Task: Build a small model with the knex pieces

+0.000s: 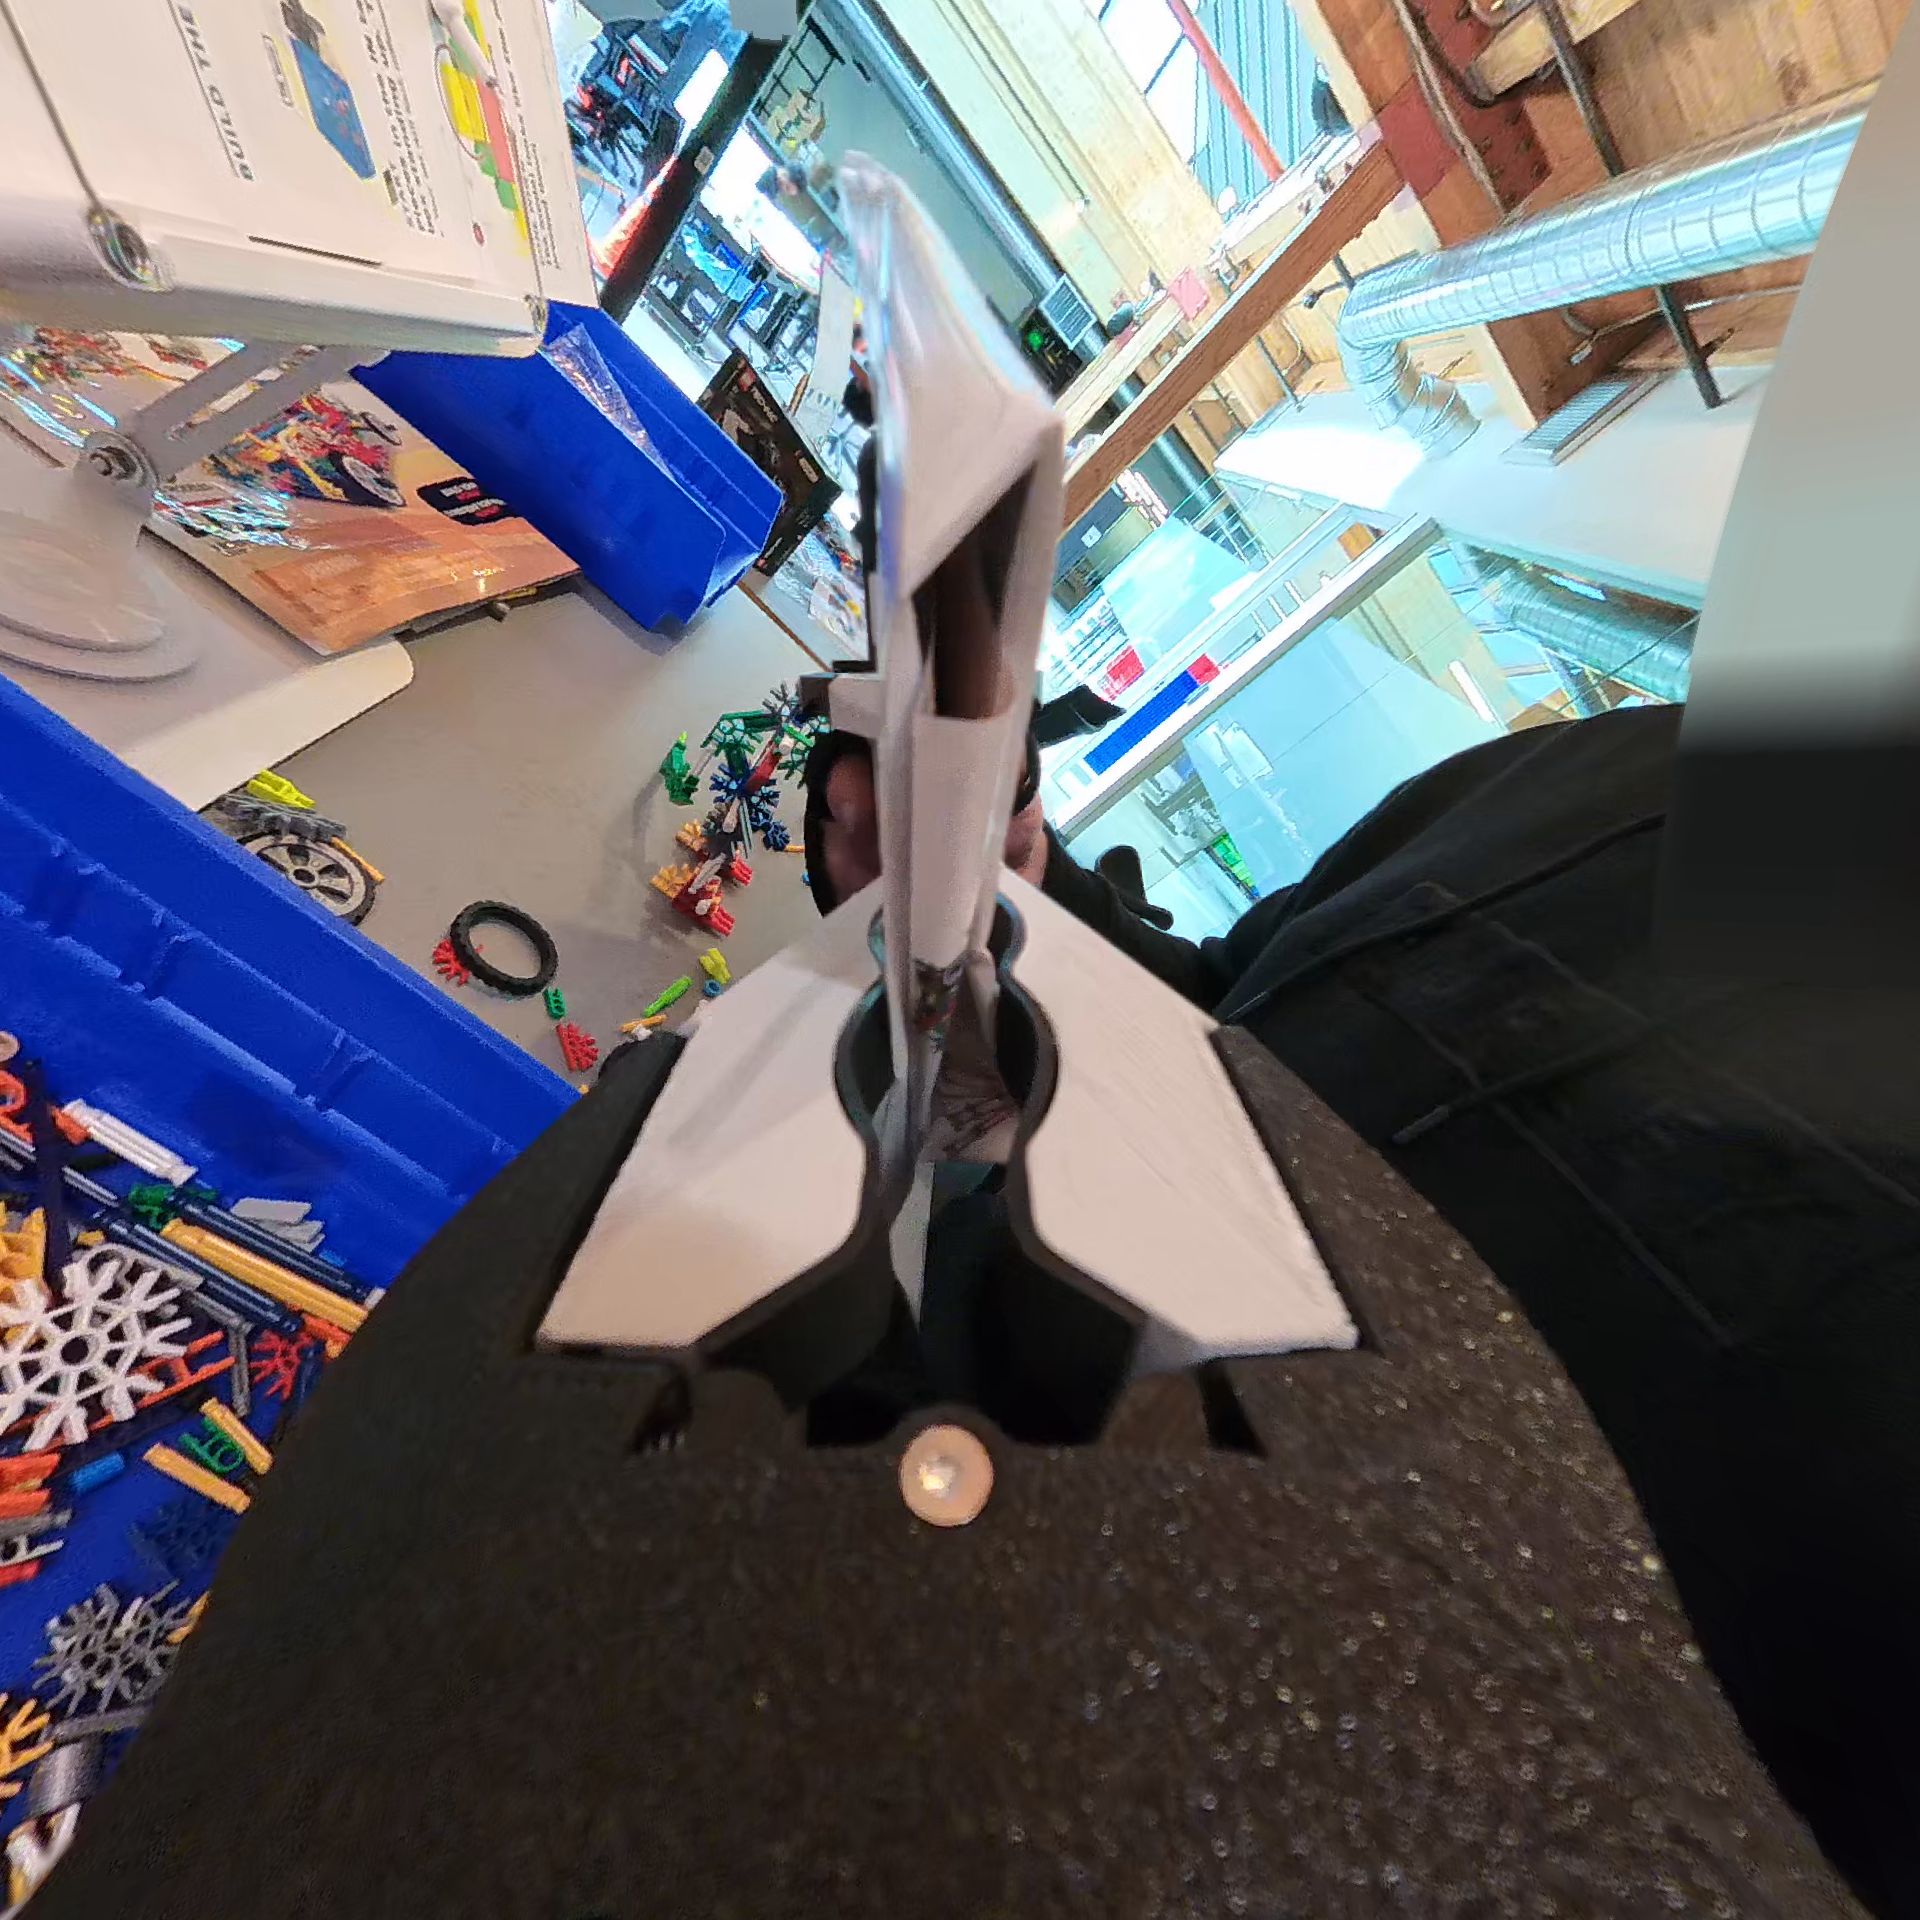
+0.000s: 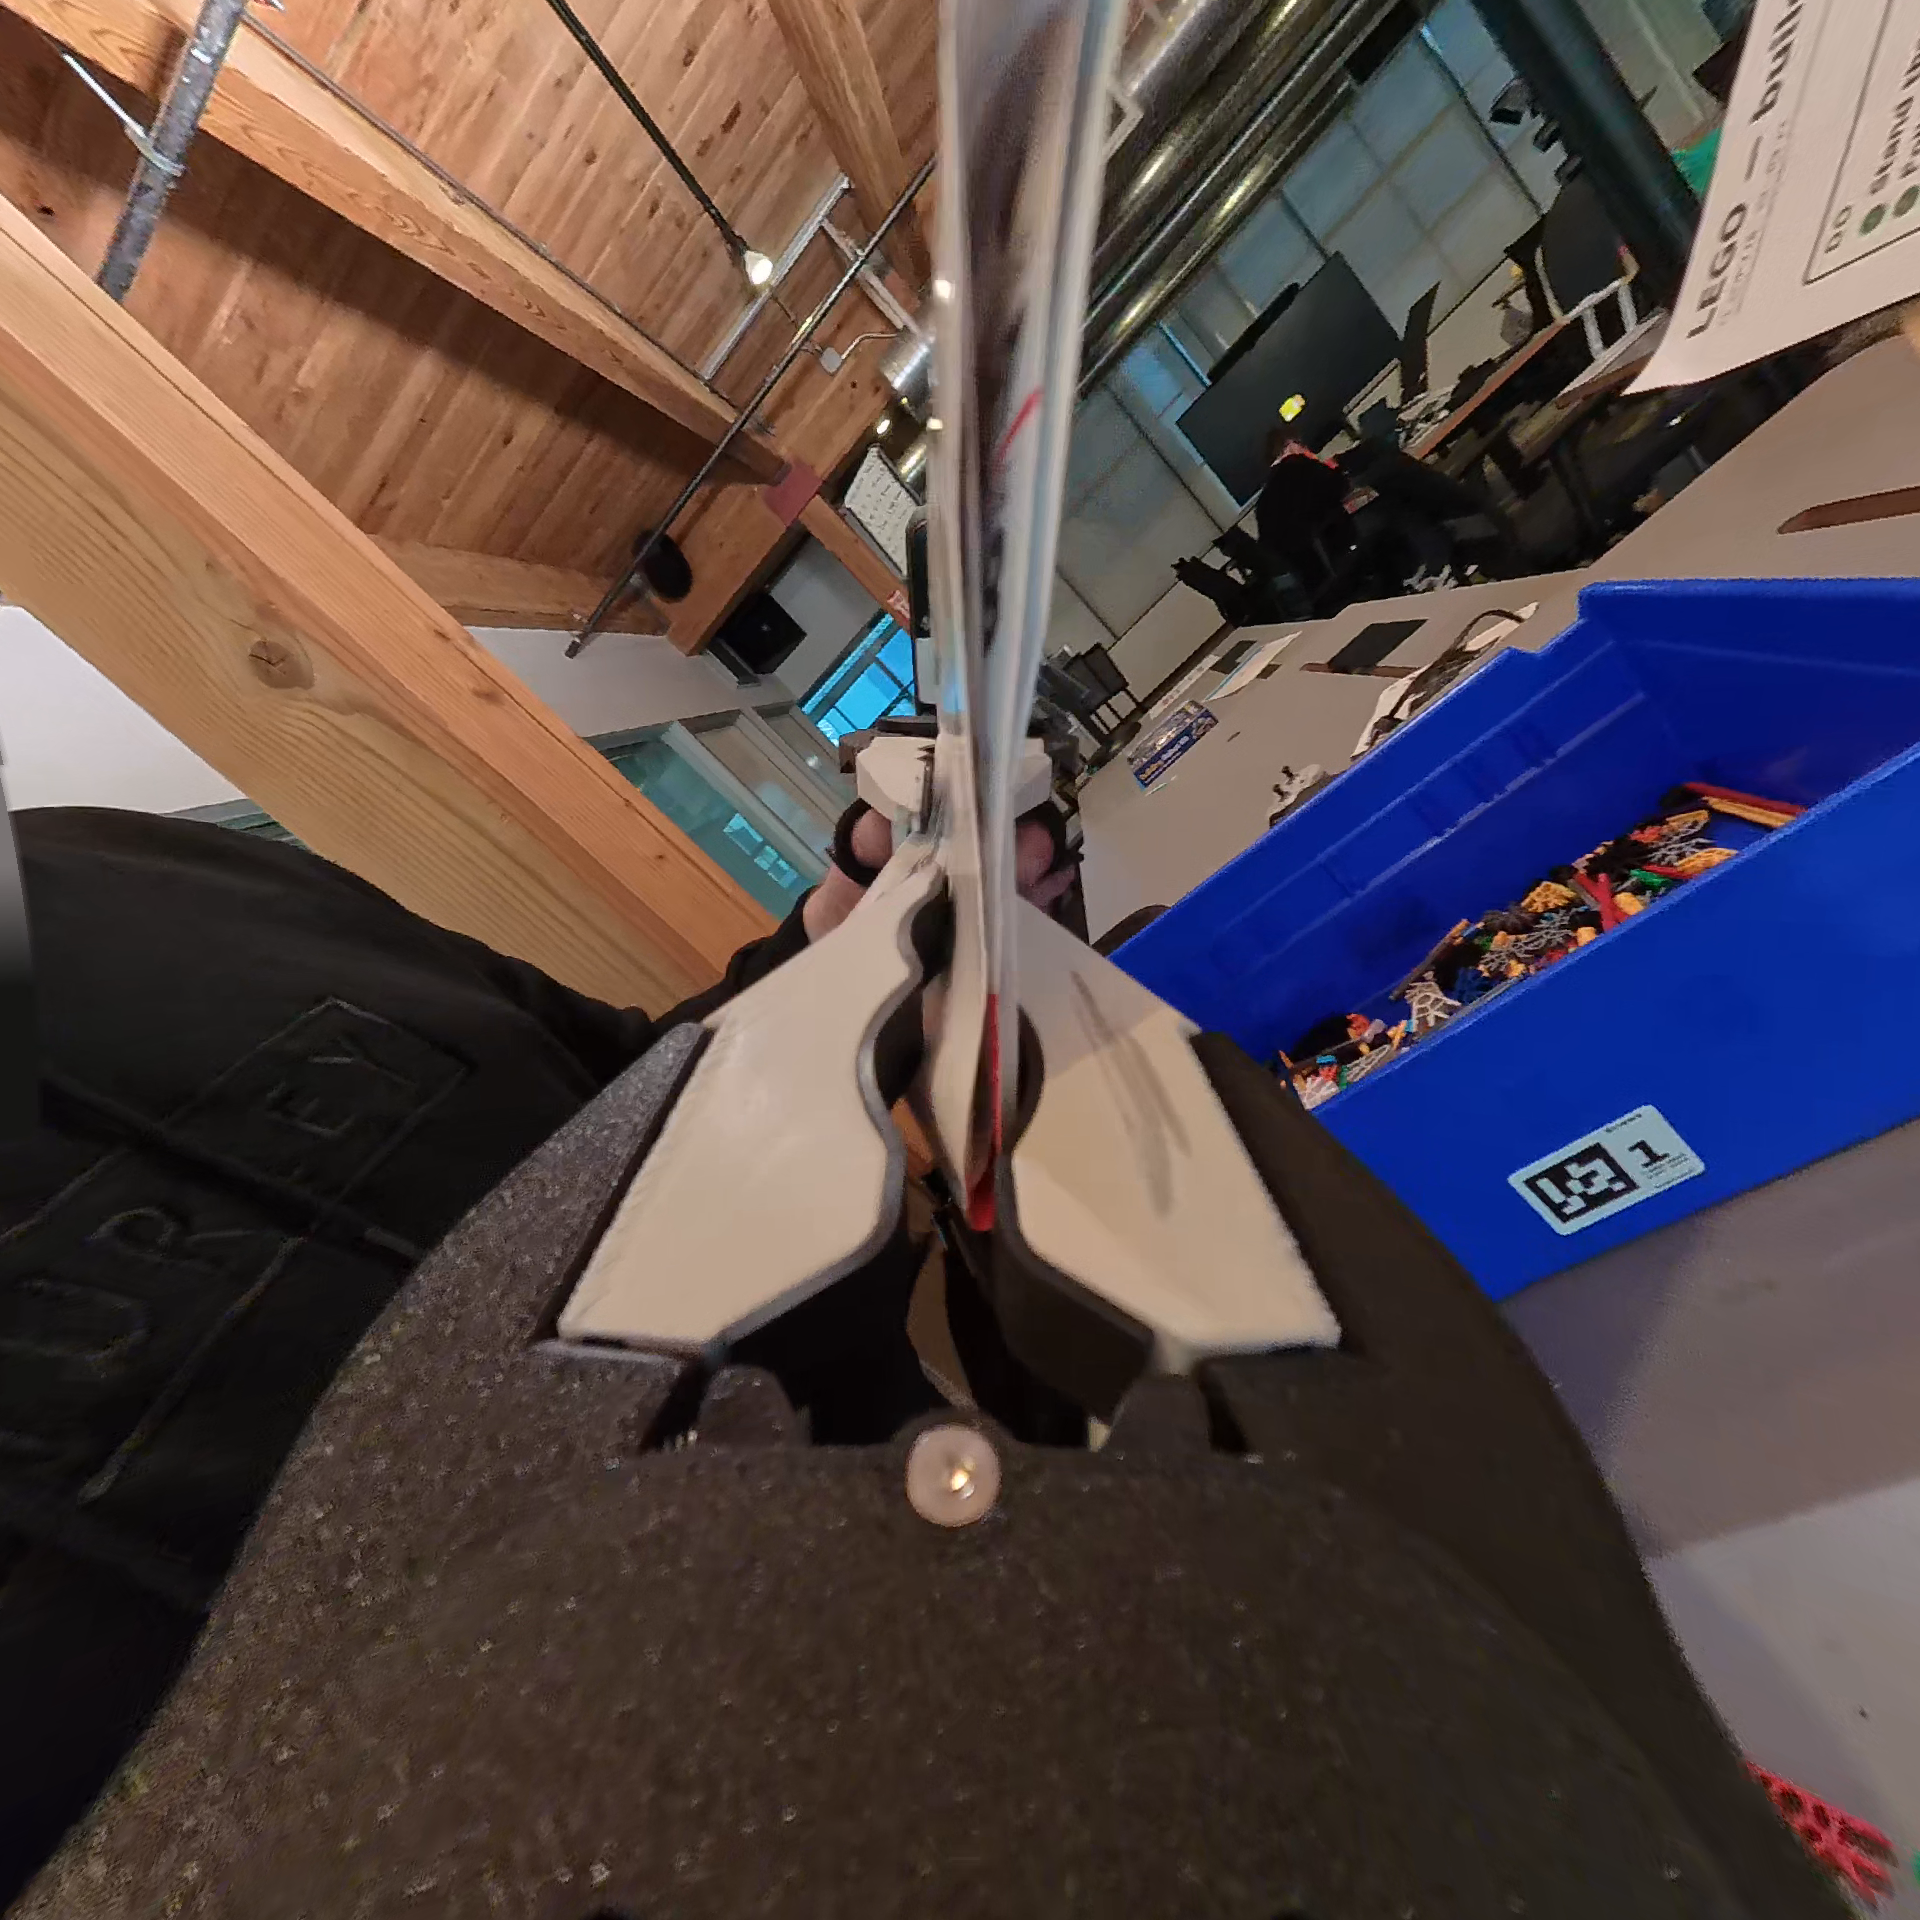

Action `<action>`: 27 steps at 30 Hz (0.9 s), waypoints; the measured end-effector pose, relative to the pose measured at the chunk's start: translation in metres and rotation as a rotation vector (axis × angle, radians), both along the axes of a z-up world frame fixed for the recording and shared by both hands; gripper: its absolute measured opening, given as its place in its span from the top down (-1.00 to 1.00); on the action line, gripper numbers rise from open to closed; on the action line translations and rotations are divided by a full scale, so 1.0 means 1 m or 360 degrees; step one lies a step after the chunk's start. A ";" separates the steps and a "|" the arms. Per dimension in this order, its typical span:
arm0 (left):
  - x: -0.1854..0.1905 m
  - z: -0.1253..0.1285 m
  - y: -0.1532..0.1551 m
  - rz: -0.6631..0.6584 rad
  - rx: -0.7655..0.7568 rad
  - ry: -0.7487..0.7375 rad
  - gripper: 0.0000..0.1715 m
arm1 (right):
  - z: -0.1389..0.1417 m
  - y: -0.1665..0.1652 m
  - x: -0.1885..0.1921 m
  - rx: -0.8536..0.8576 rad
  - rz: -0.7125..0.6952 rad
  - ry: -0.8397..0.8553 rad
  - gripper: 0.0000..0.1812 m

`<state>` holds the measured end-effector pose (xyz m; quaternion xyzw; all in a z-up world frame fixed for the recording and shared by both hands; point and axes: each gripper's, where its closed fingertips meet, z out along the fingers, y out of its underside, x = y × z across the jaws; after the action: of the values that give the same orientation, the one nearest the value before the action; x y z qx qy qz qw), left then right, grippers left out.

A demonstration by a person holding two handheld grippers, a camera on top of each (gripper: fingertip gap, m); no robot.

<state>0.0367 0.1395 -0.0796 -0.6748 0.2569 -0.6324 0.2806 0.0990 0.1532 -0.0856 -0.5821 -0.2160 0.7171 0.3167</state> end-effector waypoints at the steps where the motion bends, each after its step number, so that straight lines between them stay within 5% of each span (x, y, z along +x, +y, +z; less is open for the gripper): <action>1: 0.000 0.001 0.002 0.0012 -0.0002 -0.0006 0.86 | 0.001 0.001 0.000 -0.0001 -0.0004 0.0008 1.00; 14: -0.006 0.011 0.006 0.0111 -0.0033 -0.0073 0.28 | 0.007 0.009 0.002 0.0003 -0.0073 0.0100 1.00; 18: -0.001 0.005 0.003 0.0132 -0.0081 -0.0067 0.29 | 0.011 0.016 0.007 0.0003 -0.0129 0.0156 1.00; 27: 0.007 0.005 0.000 0.0172 -0.0062 -0.0080 0.69 | 0.010 0.020 0.011 -0.0037 -0.0151 0.0201 1.00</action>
<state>0.0436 0.1395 -0.0750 -0.6768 0.2007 -0.6380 0.3075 0.1101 0.1734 -0.0754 -0.5489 -0.1593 0.7391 0.3566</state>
